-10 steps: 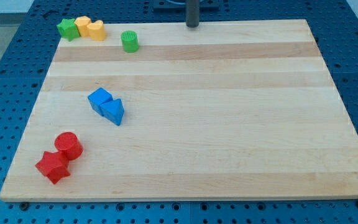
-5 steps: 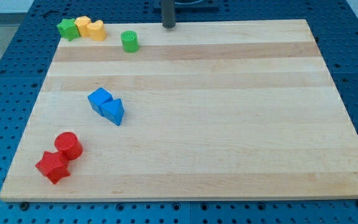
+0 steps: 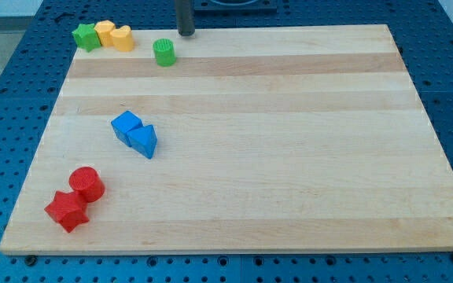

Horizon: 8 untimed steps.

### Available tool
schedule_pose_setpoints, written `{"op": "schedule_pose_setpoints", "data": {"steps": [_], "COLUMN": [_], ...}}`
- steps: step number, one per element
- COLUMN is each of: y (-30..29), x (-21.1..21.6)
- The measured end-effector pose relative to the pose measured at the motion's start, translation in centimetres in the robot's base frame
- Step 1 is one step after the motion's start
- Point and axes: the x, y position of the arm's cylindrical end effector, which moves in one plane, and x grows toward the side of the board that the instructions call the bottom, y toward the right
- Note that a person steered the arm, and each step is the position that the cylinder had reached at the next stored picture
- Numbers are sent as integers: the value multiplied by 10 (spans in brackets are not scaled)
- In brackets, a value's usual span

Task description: Slide yellow heart along with yellow hexagon and green star a bit left

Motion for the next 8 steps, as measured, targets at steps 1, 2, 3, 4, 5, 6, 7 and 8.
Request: {"op": "schedule_pose_setpoints", "data": {"steps": [1,2,3,4,5,6,7,8], "y": [-12,-25,-37,-44,-56,-79,-103,-136], "x": [0,0,-1,-2,-1,-1,-1,0]}}
